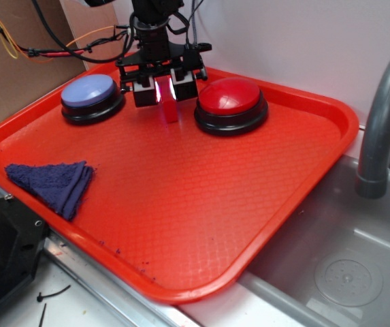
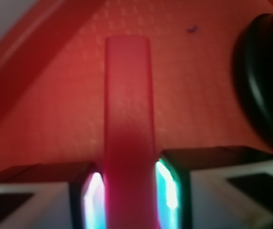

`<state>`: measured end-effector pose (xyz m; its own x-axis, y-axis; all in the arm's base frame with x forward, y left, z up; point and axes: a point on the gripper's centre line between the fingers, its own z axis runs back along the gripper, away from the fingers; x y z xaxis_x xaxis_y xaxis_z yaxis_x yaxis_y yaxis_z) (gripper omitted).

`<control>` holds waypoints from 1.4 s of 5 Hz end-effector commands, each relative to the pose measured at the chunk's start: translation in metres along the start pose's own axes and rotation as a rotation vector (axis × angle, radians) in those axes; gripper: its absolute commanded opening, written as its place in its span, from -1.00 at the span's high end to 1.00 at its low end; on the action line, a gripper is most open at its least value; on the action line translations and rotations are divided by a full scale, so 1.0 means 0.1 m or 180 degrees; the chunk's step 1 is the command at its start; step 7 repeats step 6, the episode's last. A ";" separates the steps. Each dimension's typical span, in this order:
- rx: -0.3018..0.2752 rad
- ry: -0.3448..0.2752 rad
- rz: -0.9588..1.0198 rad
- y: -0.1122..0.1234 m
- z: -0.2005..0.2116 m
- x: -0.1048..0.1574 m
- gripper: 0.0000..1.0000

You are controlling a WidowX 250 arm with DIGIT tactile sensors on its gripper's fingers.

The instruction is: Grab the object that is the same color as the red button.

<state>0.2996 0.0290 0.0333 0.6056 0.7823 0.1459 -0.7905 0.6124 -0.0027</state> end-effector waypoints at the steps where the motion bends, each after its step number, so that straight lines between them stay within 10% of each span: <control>1: -0.0371 0.0044 -0.1097 0.22 0.94 -0.15 1.00; 5: -0.0515 0.0250 -0.2537 0.63 1.64 -0.92 1.00; 7: -0.0506 0.0298 -0.2489 0.67 1.62 -0.87 1.00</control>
